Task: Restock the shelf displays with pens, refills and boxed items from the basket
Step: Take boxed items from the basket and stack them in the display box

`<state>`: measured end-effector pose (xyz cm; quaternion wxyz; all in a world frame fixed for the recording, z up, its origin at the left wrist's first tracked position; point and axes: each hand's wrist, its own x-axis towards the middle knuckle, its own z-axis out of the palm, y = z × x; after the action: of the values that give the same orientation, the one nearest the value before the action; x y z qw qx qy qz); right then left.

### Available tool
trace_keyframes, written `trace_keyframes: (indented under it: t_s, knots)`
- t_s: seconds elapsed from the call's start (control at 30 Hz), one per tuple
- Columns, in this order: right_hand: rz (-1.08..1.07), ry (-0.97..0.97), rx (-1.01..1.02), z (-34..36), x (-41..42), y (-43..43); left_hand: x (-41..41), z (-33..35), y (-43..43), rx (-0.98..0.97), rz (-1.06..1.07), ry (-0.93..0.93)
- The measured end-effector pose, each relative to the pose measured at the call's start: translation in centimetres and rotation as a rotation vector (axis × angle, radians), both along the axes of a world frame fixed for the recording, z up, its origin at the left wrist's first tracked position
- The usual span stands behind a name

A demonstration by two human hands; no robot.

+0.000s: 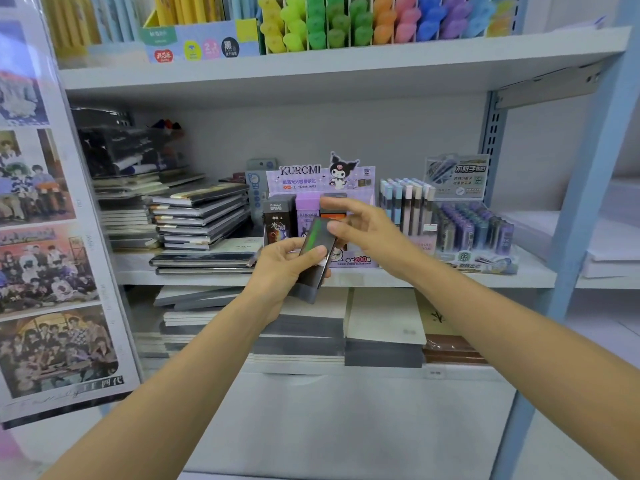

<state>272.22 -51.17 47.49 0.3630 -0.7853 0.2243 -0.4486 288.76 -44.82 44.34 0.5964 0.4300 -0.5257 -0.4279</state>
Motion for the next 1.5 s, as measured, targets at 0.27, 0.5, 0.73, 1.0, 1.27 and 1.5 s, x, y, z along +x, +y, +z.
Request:
trace_keyframes:
  t_s: [0.27, 0.5, 0.73, 1.0, 1.27, 1.5]
  knots:
    - [-0.228, -0.221, 0.044, -0.2, -1.6, -0.7, -0.1, 1.7, 0.7, 0.057, 0.008, -0.071]
    - [-0.080, -0.020, 0.012, -0.8, -3.8, -0.3, -0.2, 2.4, 0.7, 0.094, 0.017, 0.153]
    - [-0.062, -0.097, 0.098, -2.4, -4.2, 0.1, -1.3, 2.2, 1.0, -0.036, -0.032, -0.037]
    - [-0.056, 0.143, 0.041, -2.3, -3.9, 1.5, -1.8, 0.9, 0.5, -0.159, 0.114, -0.385]
    - [-0.222, 0.017, -0.211, -0.1, -4.0, 1.4, -2.4, -0.4, -0.6, -0.320, 0.211, -0.882]
    - [-0.468, -0.107, -0.228, -0.2, -4.8, -0.5, 0.3, -2.9, -3.5, -0.231, 0.414, -1.487]
